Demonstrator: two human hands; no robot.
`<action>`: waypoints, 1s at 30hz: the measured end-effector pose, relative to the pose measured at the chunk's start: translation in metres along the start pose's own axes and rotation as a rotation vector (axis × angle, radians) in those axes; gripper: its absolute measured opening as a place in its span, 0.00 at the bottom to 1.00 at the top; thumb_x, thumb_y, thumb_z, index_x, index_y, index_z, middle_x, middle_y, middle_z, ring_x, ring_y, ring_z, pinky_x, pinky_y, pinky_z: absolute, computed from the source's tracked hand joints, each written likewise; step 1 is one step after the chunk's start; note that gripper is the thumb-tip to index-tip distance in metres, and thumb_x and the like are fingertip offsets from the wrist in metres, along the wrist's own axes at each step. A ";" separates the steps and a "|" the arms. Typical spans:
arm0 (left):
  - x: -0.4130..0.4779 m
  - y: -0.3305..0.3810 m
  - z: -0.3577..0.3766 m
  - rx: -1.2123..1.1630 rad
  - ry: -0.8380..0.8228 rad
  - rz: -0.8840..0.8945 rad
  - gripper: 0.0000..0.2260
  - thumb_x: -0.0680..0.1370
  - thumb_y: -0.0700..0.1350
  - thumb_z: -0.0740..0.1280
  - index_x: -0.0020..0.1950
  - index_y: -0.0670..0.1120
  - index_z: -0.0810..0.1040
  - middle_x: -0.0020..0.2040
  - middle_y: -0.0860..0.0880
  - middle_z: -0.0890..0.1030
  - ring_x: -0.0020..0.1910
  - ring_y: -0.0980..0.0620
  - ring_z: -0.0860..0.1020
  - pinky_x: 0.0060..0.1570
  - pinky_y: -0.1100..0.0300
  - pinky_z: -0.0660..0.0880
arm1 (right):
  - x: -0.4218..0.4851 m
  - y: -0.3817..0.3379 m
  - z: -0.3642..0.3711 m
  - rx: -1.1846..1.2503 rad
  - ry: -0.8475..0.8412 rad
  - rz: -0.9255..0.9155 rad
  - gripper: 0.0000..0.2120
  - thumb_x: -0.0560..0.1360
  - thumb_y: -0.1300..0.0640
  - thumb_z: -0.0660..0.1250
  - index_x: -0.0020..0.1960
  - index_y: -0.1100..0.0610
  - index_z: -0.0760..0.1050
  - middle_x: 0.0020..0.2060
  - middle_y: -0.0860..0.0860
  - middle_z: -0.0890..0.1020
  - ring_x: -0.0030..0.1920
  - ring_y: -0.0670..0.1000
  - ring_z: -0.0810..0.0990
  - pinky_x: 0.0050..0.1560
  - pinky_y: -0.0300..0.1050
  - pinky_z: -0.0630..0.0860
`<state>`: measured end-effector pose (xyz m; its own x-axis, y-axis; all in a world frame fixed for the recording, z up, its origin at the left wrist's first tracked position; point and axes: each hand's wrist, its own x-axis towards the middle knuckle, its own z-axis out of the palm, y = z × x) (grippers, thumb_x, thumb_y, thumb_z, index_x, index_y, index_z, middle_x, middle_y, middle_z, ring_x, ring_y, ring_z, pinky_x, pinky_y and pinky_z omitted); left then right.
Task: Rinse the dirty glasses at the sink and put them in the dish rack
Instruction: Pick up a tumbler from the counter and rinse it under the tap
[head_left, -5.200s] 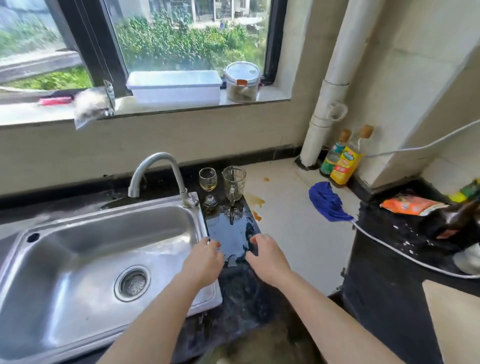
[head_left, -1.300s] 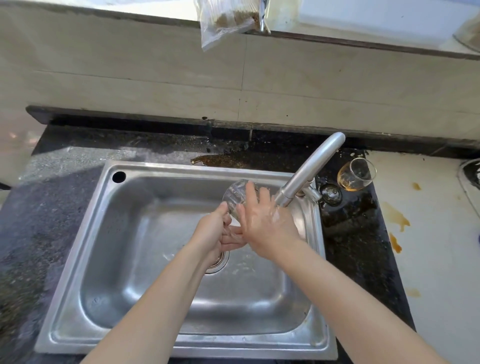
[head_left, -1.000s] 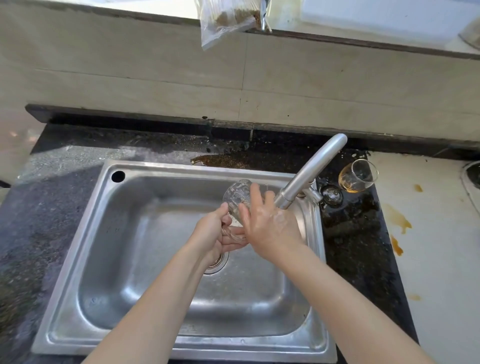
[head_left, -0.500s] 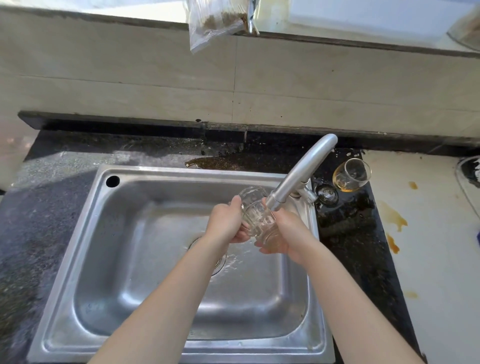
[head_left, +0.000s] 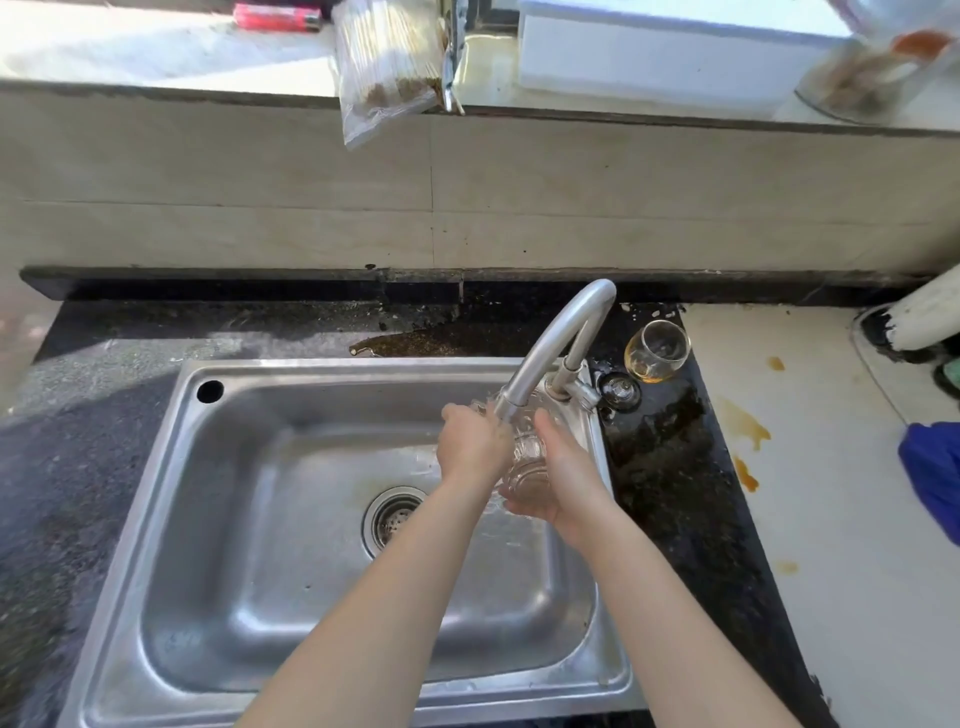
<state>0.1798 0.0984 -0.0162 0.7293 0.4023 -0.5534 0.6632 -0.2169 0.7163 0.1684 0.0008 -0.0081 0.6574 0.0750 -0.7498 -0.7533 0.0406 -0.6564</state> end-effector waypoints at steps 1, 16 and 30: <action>-0.003 0.001 0.001 0.053 0.042 0.039 0.15 0.79 0.47 0.62 0.58 0.36 0.68 0.51 0.38 0.79 0.50 0.37 0.78 0.45 0.50 0.73 | -0.001 -0.001 0.001 -0.055 0.018 -0.033 0.16 0.80 0.41 0.57 0.65 0.46 0.68 0.38 0.55 0.80 0.25 0.50 0.77 0.32 0.47 0.79; 0.020 -0.036 -0.026 -0.716 -0.131 -0.507 0.12 0.76 0.37 0.53 0.33 0.47 0.64 0.17 0.53 0.58 0.13 0.57 0.53 0.18 0.73 0.52 | -0.023 -0.026 0.043 -0.751 0.111 -0.419 0.22 0.72 0.42 0.64 0.64 0.48 0.74 0.50 0.46 0.77 0.59 0.51 0.76 0.59 0.45 0.72; 0.022 -0.024 -0.050 -0.886 -0.067 -0.440 0.15 0.81 0.51 0.62 0.37 0.45 0.68 0.15 0.53 0.59 0.15 0.57 0.58 0.15 0.72 0.51 | -0.004 0.002 0.055 -1.290 0.192 -0.524 0.21 0.82 0.50 0.47 0.69 0.60 0.60 0.63 0.62 0.70 0.55 0.63 0.75 0.44 0.52 0.69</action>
<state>0.1715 0.1572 -0.0240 0.4745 0.2303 -0.8496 0.5320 0.6939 0.4853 0.1629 0.0552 -0.0019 0.9238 0.1969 -0.3283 0.0552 -0.9172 -0.3946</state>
